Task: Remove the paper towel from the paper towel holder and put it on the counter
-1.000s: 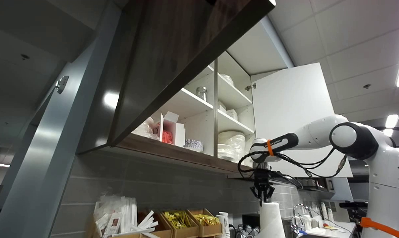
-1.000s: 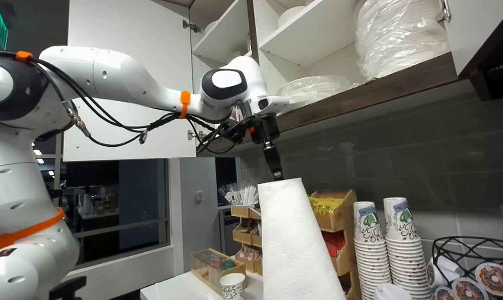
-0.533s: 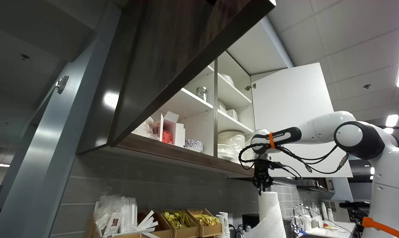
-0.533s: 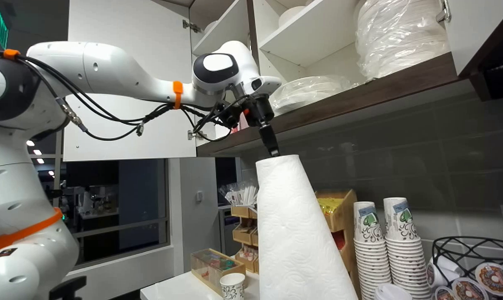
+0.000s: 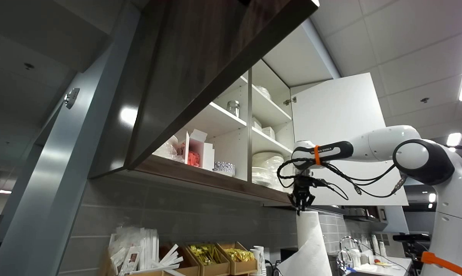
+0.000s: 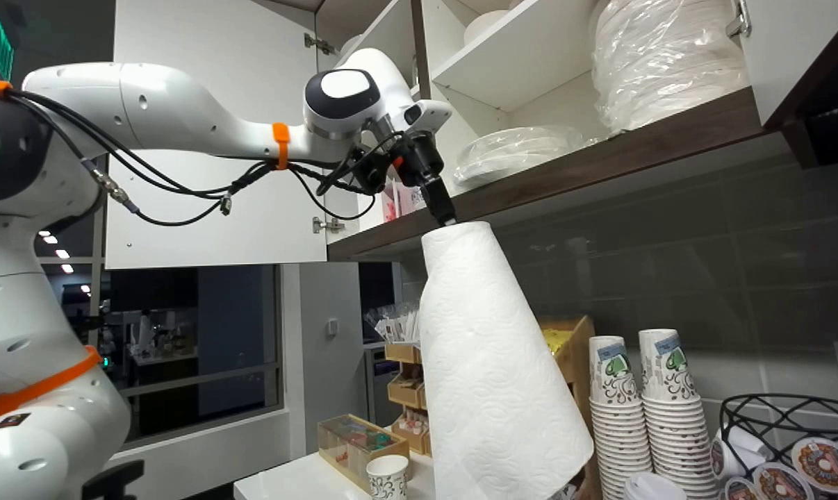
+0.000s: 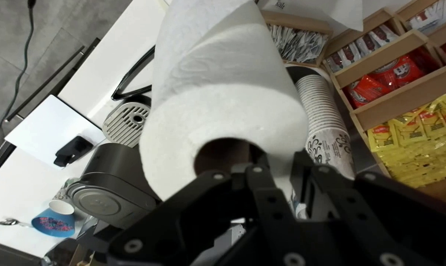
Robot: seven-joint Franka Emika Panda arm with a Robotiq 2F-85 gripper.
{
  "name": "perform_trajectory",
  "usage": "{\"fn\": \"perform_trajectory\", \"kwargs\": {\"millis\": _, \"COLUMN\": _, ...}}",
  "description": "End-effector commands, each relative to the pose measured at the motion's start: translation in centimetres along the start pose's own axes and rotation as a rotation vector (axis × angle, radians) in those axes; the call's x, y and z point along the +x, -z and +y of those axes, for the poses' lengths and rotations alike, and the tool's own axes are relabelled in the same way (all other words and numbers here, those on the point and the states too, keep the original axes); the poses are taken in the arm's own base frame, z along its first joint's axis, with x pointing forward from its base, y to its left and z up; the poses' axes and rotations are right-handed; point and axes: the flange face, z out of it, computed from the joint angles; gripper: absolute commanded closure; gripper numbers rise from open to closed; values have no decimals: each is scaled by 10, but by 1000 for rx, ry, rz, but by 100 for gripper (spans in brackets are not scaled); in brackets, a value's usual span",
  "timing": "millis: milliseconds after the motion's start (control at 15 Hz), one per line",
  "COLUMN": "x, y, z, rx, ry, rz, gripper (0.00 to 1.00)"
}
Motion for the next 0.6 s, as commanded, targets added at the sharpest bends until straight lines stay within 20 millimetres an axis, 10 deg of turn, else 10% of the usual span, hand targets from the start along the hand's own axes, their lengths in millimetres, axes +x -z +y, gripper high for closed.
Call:
{"fn": "perform_trajectory", "kwargs": {"millis": 0, "x": -9, "y": 29, "z": -4, "rx": 15, "ry": 78, "rz": 33, "gripper": 95}}
{"fn": "perform_trajectory", "kwargs": {"millis": 533, "x": -33, "y": 68, "z": -32, "rx": 65, "ry": 272, "rz": 80, "gripper": 95}}
